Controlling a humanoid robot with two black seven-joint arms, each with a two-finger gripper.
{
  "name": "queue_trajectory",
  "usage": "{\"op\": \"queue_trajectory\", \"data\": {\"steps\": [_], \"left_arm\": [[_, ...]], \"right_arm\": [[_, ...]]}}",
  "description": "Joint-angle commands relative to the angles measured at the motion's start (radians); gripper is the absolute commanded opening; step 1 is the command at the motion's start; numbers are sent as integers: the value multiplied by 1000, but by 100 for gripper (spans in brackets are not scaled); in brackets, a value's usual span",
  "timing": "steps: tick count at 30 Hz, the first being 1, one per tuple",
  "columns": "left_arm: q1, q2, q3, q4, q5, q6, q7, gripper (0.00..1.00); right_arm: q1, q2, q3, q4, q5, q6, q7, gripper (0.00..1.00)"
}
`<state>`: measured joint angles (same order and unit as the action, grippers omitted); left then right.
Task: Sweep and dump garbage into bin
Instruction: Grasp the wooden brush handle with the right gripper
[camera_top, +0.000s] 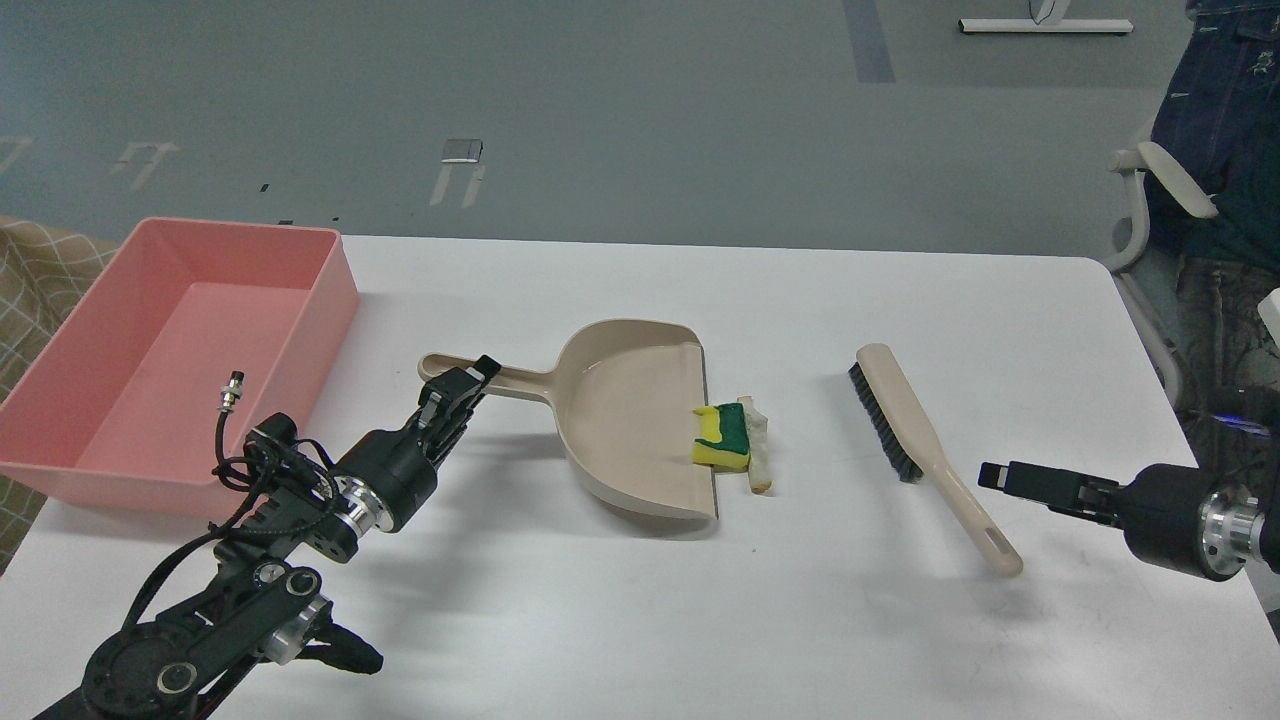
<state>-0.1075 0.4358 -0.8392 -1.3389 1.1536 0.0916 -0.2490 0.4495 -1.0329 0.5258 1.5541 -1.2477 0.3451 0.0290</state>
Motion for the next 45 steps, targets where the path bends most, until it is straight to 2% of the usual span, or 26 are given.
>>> {"op": "queue_trajectory", "data": {"steps": [1,3,19,26,31,34,36,39,41,43,45], "left_arm": [[2,1,0,-5,0,-26,-1,0],[5,1,0,-5,0,-33,-1,0],[5,3,0,-6,0,-36,-3,0],[5,1,0,-6,-2,-36,-9,0],[3,1,0,-6,-2,-36,-9,0],[3,3,0,-6,0,-36,-9,0],[3,1,0,-6,0,-36,-9,0],[5,1,0,-6,-2,-36,-10,0],[3,1,0,-6,-2,-36,-10,0],[3,1,-1,-6,-2,-36,-9,0],[3,3,0,-6,-2,-36,-10,0]], "right_arm": [[-2,14,0,1,1,0,-12,78],[-2,30,-1,1,1,0,-15,72],[-12,68,-12,24,-1,2,-69,63],[-12,89,-15,27,-7,2,-81,55],[-12,89,-15,38,-4,2,-103,38],[-12,89,-12,38,-3,2,-107,37],[-12,91,-12,40,-3,2,-107,33],[-12,93,-12,40,-3,2,-107,20],[-11,93,-12,40,-3,2,-109,5],[-11,91,-12,40,-3,3,-109,0],[-11,89,-12,40,-3,2,-109,0]]}}
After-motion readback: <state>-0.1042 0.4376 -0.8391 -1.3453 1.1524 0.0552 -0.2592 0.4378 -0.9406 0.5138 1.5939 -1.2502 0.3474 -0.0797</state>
